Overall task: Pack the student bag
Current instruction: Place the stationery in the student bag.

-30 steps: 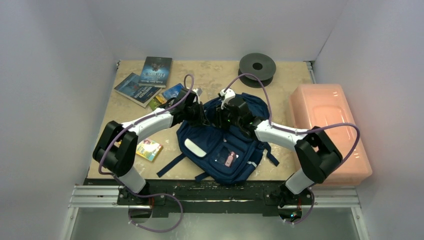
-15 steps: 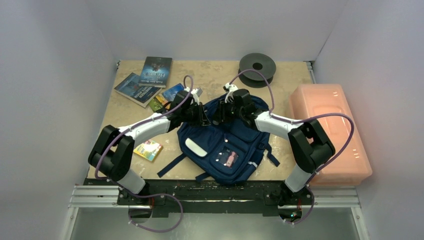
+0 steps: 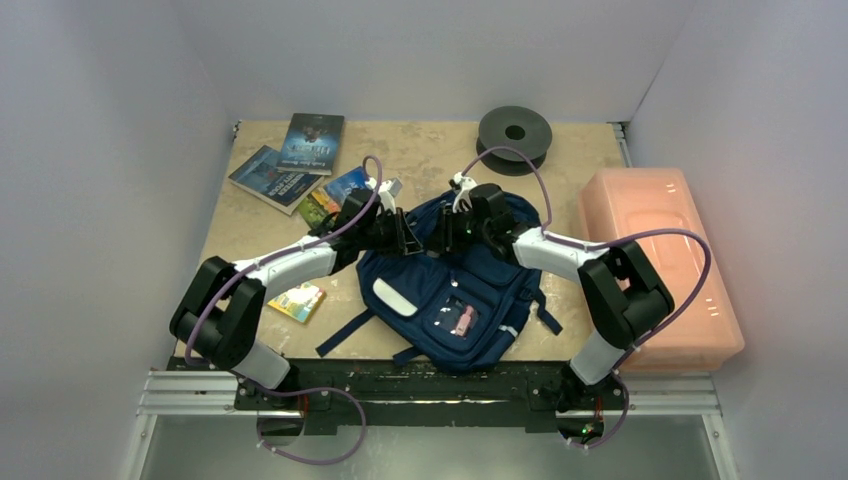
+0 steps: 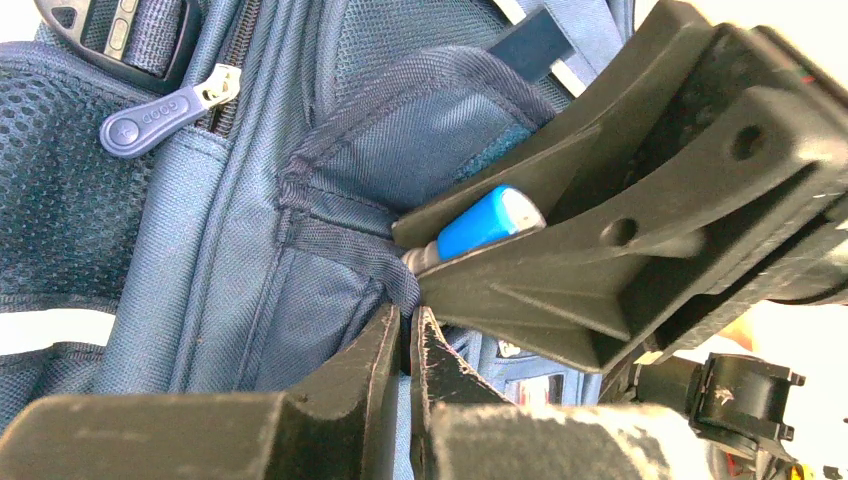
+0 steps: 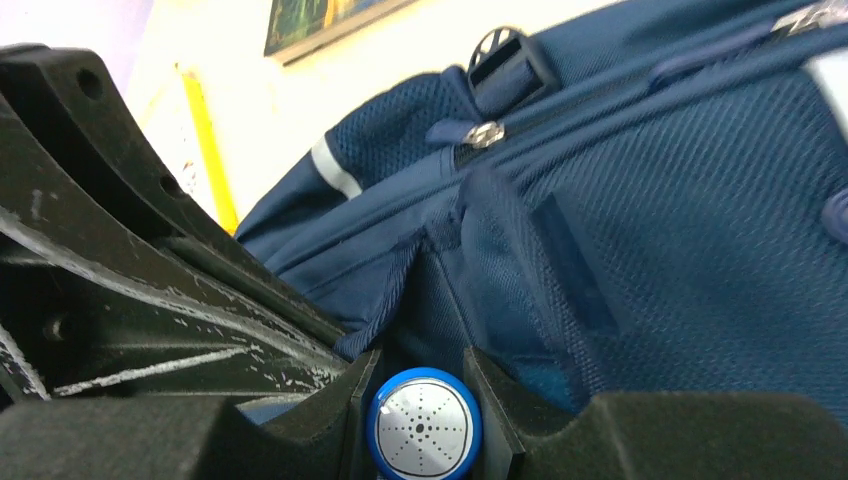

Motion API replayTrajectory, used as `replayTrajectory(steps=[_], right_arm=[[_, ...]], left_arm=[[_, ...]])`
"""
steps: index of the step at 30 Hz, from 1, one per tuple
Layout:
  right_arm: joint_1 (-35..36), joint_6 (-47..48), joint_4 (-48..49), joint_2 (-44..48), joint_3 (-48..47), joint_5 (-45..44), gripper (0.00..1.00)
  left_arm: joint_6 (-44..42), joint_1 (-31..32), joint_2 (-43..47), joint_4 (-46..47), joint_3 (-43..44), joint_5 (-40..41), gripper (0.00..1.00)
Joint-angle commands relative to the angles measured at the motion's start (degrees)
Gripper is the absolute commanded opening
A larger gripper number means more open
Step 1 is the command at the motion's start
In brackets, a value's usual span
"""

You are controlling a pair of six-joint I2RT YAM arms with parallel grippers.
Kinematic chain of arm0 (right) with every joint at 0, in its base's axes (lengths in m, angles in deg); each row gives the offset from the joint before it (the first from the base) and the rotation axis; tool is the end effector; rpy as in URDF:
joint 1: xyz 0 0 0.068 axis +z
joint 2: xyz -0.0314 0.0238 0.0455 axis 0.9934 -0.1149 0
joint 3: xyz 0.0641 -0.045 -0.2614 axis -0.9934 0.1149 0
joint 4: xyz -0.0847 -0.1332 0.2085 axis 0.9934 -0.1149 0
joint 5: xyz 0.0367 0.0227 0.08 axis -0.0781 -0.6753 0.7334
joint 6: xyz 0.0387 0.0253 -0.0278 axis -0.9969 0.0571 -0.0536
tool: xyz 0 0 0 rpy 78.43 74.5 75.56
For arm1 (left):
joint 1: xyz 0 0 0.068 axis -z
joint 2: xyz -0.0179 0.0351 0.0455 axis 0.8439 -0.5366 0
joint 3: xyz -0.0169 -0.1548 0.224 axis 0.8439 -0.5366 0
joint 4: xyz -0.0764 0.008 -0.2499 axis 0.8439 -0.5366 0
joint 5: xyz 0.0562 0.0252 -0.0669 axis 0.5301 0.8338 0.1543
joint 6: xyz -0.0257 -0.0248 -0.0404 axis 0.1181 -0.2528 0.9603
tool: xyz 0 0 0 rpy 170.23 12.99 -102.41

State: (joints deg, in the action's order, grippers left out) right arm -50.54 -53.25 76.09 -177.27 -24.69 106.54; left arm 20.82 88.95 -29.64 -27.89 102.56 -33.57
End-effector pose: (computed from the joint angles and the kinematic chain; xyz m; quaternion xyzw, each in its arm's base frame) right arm 0.2923 0.2041 0.1972 -0.1402 0.8596 0.3676 0.3260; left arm 0.2711 -0.1797 0.2078 0.0055 0.8814 -0.3881 0.2693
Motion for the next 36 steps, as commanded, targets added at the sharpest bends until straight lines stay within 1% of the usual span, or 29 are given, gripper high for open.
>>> replayTrajectory(steps=[1, 4, 6, 8, 11, 14, 17, 19, 21, 25, 31, 36], right_arm=[[-0.82, -7.70, 0.32, -0.27, 2.05, 14.14, 0.24], [-3.66, -8.55, 0.15, -0.32, 2.30, 14.57, 0.39], [-4.30, -4.56, -3.95, 0.49, 0.14, 10.97, 0.50], [-4.75, -1.56, -7.84, 0.90, -2.22, 8.90, 0.57], [-5.00, 1.52, -12.88, 3.16, -3.71, 5.39, 0.65], [-5.04, 4.07, -16.73, 5.42, -4.86, 1.33, 0.69], [-5.06, 6.03, -18.40, 7.01, -5.57, -3.25, 0.70], [-5.08, 7.31, -19.53, 7.27, -6.91, -4.77, 0.69], [-5.08, 7.74, -20.08, 8.12, -7.58, -7.40, 0.67], [-5.01, 8.52, -18.96, 8.93, -8.88, -7.71, 0.61], [-5.08, 7.60, -13.38, 4.64, -9.69, -4.37, 0.47], [-3.93, 3.71, -8.71, 0.80, -7.18, 3.65, 0.39]], left_arm=[[1.64, 0.21, 2.72, 8.21, 0.96, -4.10, 0.00], [1.74, 0.24, 2.46, 8.15, 0.75, -4.40, 0.00], [1.73, 0.19, 2.45, 8.10, 0.61, -4.66, 0.00], [1.54, 0.23, 2.37, 7.49, 0.60, -4.76, 0.00], [0.91, 0.22, 2.45, 6.23, 0.84, -4.62, 0.00], [0.72, 0.22, 2.01, 5.25, 1.31, -4.51, 0.00], [0.90, 0.22, 1.07, 4.73, 1.93, -5.07, 0.00], [0.97, 0.24, 0.19, 4.27, 2.62, -5.61, 0.00], [1.25, 0.23, -0.45, 3.98, 2.90, -5.90, 0.00], [1.28, 0.24, -0.66, 3.47, 3.37, -5.92, 0.00], [1.50, 0.24, -0.80, 2.90, 3.85, -5.85, 0.00], [1.39, 0.24, -0.81, 2.17, 4.57, -5.94, 0.00]])
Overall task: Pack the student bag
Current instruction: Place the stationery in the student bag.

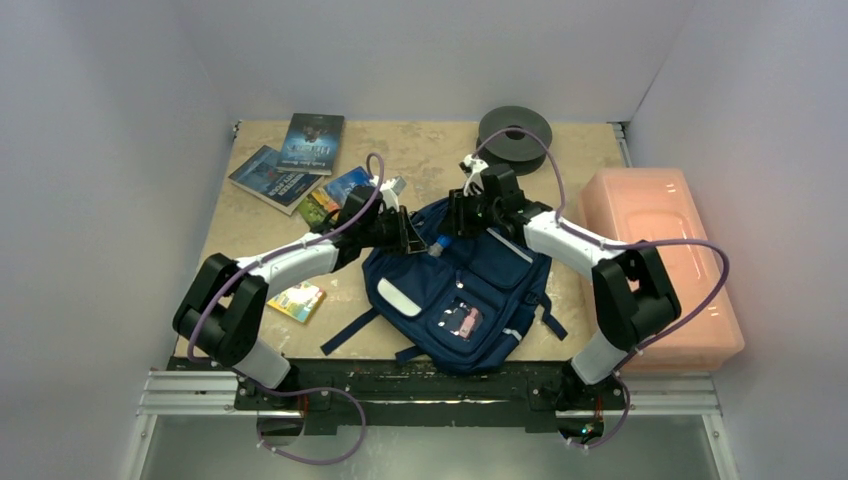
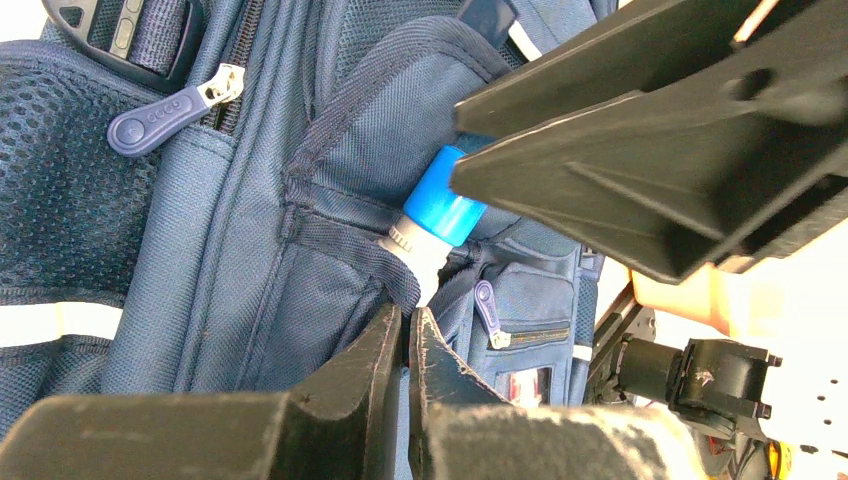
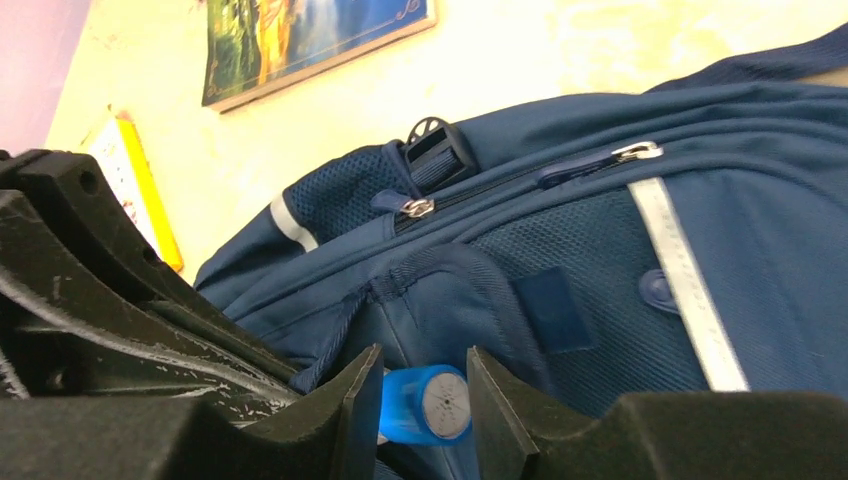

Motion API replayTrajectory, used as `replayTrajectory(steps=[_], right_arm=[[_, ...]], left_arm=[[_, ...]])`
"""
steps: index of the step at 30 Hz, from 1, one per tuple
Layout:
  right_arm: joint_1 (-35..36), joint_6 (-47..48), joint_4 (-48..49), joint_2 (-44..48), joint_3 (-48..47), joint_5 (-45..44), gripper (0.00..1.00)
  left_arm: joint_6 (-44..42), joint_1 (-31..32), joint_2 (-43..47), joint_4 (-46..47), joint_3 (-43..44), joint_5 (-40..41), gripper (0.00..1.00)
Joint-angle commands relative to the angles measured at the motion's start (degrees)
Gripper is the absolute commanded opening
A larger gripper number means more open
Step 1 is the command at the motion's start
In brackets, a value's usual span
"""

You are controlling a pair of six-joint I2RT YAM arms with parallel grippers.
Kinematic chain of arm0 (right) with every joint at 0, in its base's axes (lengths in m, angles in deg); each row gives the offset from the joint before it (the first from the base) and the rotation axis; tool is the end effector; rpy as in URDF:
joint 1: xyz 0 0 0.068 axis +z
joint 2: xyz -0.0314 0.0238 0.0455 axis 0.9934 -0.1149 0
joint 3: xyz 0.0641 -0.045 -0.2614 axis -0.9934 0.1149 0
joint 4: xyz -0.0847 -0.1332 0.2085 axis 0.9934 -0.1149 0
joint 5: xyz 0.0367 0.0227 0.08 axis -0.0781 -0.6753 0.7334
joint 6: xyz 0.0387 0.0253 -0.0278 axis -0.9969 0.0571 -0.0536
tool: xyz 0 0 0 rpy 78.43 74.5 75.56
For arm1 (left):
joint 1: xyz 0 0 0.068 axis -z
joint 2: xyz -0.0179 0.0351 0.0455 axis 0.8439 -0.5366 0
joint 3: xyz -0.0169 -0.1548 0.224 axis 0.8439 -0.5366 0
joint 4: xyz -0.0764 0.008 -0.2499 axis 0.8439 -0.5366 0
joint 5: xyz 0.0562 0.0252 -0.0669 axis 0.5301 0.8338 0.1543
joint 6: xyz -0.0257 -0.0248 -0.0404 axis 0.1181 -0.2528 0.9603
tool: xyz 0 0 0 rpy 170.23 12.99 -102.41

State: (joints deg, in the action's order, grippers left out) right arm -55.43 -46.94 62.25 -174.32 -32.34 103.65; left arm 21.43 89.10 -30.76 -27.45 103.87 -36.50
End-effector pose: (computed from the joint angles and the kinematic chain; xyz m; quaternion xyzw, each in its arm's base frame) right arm 0.3109 0.1777 0.2358 -0.1364 0.8756 0.3067 0.3474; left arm 0.2746 -0.1848 0.2101 0.0148 0.8758 -0.4090 0.2558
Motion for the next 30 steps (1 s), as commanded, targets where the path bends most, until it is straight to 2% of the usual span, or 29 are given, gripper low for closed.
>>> replayTrajectory(steps=[1, 4, 5, 7, 10, 12, 13, 15, 18, 19, 21, 23, 24, 28, 30], right_arm=[[1.42, -3.91, 6.85, -2.55, 2.01, 8.57, 0.38], [3.17, -8.25, 12.83, -3.38, 5.85, 17.49, 0.35], [2.11, -10.75, 15.86, -3.18, 7.03, 22.91, 0.35], [-0.92, -16.22, 21.47, -1.41, 9.01, 27.16, 0.34], [-2.33, -10.03, 11.02, 0.30, 3.29, 23.09, 0.42], [-2.95, -8.59, 8.34, 1.35, 1.51, 22.74, 0.45], [-3.21, -7.46, 6.57, 2.18, 0.84, 21.43, 0.47], [-3.29, -2.70, 0.17, 4.50, -1.11, 13.23, 0.52], [-3.30, 2.32, -4.53, 8.48, -0.40, 5.27, 0.59], [-3.34, 3.33, -5.26, 9.86, 0.49, 0.55, 0.61], [-3.29, 3.96, -4.96, 12.57, 3.35, -3.53, 0.64], [-3.26, 3.93, -2.41, 13.91, 5.91, -4.95, 0.66], [-3.30, 3.78, -0.66, 14.04, 7.89, -5.24, 0.67], [-3.31, 2.88, 6.71, 12.15, 11.27, -4.16, 0.67], [-3.25, 2.58, 9.34, 10.52, 11.38, -0.58, 0.64]], left_arm=[[0.69, 0.05, 0.31, 1.48, 3.43, -3.03, 0.00], [0.59, 0.09, -0.07, 1.20, 4.18, -3.15, 0.00], [0.63, 0.09, -0.28, 1.01, 4.47, -3.20, 0.00], [0.55, 0.16, -0.47, 1.19, 4.62, -3.47, 0.00], [0.33, 0.18, -0.73, 0.61, 5.08, -3.79, 0.00], [-0.06, 0.17, -0.72, -1.04, 5.89, -3.34, 0.00], [0.11, 0.10, -0.45, -1.69, 5.97, -2.83, 0.08], [0.17, 0.09, 0.77, -4.02, 6.08, -0.93, 0.29], [-0.08, 0.03, 3.74, -11.29, 6.58, 2.14, 0.62], [-0.27, 0.08, 4.79, -13.20, 6.52, 2.56, 0.65], [0.19, 0.08, 7.05, -15.31, 5.81, 2.96, 0.68], [2.12, 0.17, 8.03, -13.71, 4.23, 0.65, 0.68], [3.43, 0.22, 7.41, -11.41, 3.63, -1.04, 0.65], [6.50, 0.67, 0.89, -7.86, 5.03, -4.21, 0.38], [6.69, 0.79, -3.54, -7.37, 7.20, -4.71, 0.32]])
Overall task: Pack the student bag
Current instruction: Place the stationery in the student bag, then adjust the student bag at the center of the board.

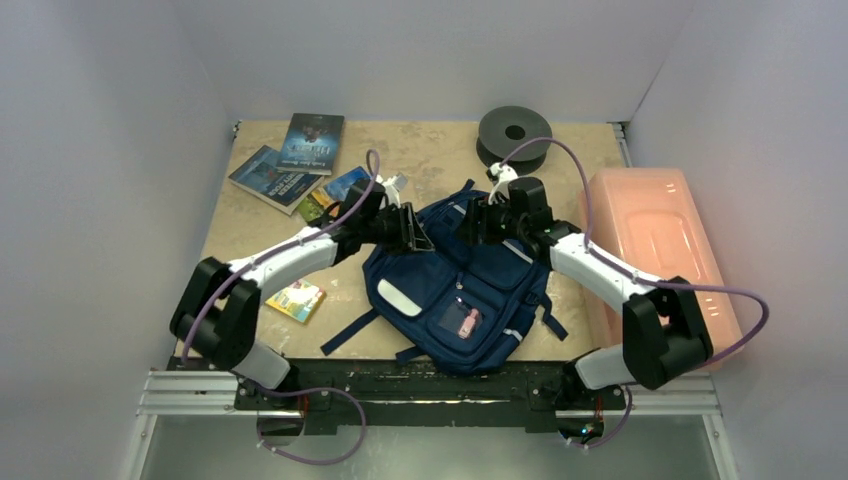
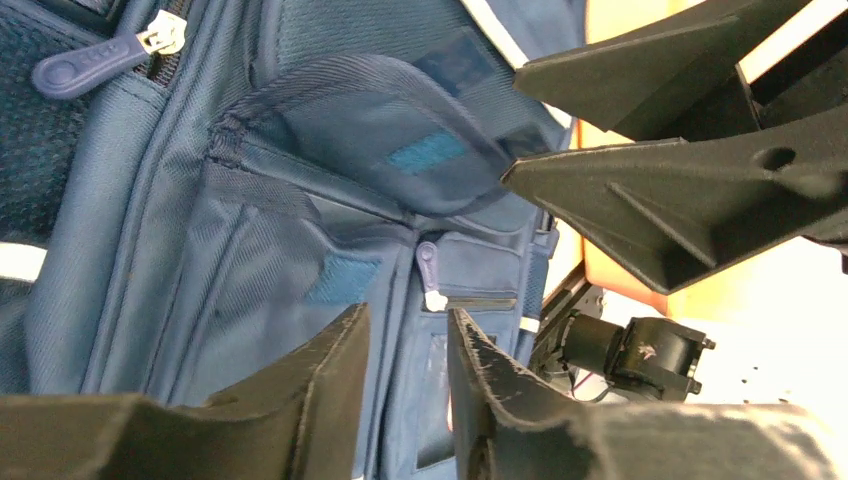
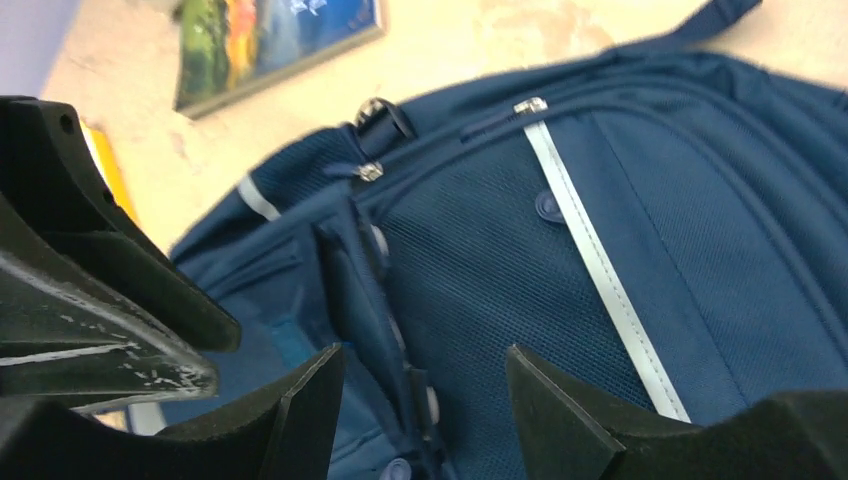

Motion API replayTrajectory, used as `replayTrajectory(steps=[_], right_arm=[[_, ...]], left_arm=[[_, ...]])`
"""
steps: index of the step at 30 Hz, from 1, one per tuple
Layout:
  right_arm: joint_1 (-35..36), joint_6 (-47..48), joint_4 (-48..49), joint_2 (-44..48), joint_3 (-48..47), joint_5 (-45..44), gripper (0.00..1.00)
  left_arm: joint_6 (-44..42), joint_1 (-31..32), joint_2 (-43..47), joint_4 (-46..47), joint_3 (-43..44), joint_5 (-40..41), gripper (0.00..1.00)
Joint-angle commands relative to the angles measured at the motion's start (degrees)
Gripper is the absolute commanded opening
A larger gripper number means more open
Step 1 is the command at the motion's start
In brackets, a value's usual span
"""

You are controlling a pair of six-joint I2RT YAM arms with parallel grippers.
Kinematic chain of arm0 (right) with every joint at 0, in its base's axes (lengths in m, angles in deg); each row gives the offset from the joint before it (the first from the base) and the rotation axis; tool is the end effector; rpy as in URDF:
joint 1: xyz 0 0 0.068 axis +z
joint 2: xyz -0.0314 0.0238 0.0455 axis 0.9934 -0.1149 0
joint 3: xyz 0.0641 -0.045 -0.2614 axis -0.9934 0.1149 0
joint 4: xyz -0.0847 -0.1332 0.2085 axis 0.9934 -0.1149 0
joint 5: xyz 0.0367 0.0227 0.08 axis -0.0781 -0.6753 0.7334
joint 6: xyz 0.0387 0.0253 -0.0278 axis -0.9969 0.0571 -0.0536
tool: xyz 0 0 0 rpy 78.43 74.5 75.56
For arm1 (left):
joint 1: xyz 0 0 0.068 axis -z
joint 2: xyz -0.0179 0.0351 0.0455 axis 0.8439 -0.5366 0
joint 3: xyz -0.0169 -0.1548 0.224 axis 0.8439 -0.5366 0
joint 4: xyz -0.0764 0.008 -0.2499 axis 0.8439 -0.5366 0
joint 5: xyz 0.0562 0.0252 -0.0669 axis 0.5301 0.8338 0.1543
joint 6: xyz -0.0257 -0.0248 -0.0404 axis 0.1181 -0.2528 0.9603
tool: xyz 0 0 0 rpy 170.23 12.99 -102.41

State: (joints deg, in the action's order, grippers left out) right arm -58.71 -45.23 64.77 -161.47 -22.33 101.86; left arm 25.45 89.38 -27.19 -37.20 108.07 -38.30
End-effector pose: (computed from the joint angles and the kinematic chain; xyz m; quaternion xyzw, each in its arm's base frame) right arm 0.2760 0.1380 0.2518 -0.1222 0.8579 0.2906 0.4057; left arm 0.2673 -0.1834 0.2385 -0.0106 0.8810 -0.4200 0.2178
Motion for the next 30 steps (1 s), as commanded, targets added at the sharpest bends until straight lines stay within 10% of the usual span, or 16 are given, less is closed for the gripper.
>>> replayTrajectory(steps=[1, 11, 18, 22, 30], right_arm=[[0.01, 0.59, 7.50, -3.07, 1.23, 3.03, 0.62], [1.30, -1.56, 13.69, -3.36, 4.97, 10.18, 0.52], [3.40, -1.69, 13.99, -4.82, 4.24, 10.25, 0.20], [5.77, -2.64, 13.36, -4.74, 3.60, 8.84, 0.00], [12.89, -2.44, 12.26, -7.71, 2.98, 2.09, 0.00]], left_arm=[[2.89, 0.48, -9.53, 2.26, 4.29, -2.97, 0.29], [4.95, -1.01, -10.18, 10.79, 1.65, -4.24, 0.31], [3.16, -3.19, 8.01, 3.68, -10.32, 0.42, 0.46], [4.43, -3.27, 9.63, 5.37, -16.51, 0.85, 0.40], [11.75, -1.70, 2.46, 23.30, -24.10, -0.91, 0.25]])
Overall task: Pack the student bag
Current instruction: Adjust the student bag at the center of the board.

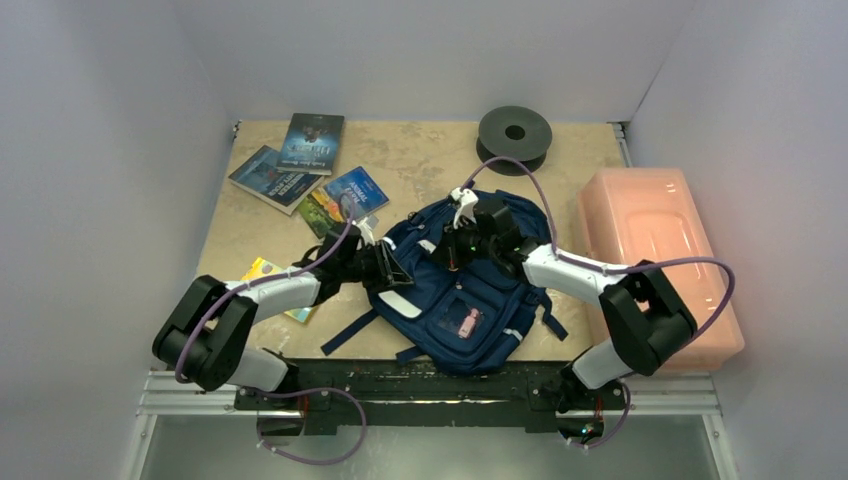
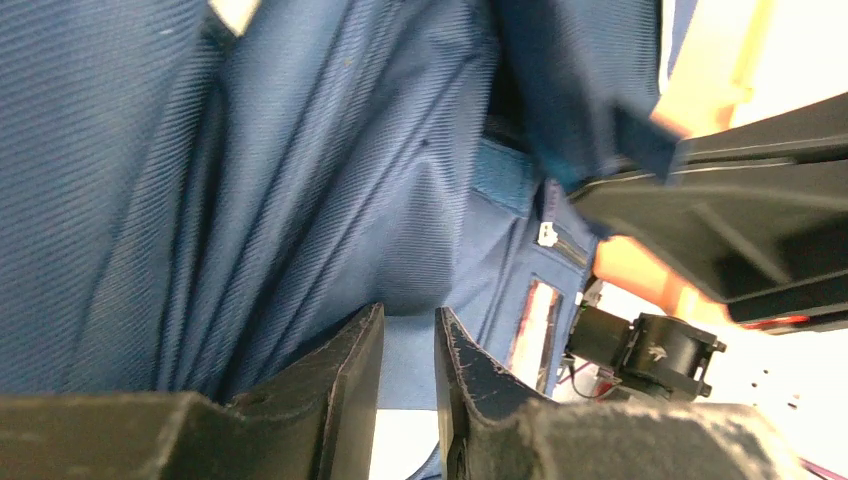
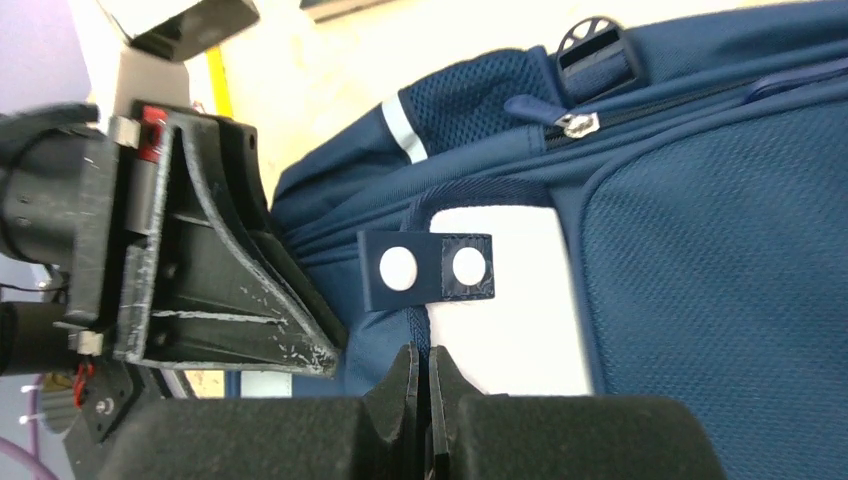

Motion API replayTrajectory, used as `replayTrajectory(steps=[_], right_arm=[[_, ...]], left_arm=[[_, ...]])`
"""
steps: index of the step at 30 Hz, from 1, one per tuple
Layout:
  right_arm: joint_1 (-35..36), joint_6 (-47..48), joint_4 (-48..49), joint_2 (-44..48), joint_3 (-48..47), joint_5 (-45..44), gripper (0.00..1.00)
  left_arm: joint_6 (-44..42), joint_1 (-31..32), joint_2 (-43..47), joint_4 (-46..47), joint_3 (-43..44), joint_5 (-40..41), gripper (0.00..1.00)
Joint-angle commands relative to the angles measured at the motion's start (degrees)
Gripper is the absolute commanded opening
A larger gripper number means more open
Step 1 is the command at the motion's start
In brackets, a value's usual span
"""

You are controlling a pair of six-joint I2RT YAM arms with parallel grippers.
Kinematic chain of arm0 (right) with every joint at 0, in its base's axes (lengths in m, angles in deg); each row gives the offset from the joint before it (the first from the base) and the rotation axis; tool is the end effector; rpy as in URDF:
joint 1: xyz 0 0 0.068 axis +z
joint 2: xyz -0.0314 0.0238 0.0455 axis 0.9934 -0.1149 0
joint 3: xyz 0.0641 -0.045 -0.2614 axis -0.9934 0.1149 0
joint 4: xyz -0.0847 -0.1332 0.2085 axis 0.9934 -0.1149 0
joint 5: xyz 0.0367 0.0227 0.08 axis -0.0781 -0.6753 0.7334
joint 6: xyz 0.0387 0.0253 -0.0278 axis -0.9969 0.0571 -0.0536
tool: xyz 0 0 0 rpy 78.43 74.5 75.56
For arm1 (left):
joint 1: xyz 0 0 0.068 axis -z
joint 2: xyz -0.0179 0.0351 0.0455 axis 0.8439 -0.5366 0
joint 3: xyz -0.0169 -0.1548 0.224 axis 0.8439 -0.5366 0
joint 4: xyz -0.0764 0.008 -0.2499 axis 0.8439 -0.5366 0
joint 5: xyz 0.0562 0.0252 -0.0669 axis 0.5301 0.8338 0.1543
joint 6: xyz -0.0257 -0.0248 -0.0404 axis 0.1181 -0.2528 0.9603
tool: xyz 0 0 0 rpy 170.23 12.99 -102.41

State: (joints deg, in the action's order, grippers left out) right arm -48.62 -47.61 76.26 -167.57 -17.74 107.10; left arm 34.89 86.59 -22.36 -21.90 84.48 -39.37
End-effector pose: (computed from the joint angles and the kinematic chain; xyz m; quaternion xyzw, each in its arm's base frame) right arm 0.2552 0.1933 0.2131 -0.2013 0.8349 0.3684 0.3559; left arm 0.2207 -0.1402 0.1572 -0.1088 0.8849 -0.4217 0.1652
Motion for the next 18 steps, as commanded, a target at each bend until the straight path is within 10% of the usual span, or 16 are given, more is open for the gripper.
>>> replayTrajectory(steps=[1, 8, 18], right_arm=[[3.04, 0.47, 0.18, -1.93, -1.80, -3.98, 0.00], [5.39, 3.62, -1.71, -5.33, -3.52, -7.42, 0.01], [3.44, -11.81, -1.60, -5.97, -0.85, 19.28, 0.41]], left_arm=[[2.26, 1.16, -2.78, 8.22, -0.53, 0.29, 0.24], [1.97, 1.18, -2.27, 8.39, -1.50, 0.87, 0.24], [-3.41, 0.78, 5.39, -3.51, 2.61, 2.17, 0.33]])
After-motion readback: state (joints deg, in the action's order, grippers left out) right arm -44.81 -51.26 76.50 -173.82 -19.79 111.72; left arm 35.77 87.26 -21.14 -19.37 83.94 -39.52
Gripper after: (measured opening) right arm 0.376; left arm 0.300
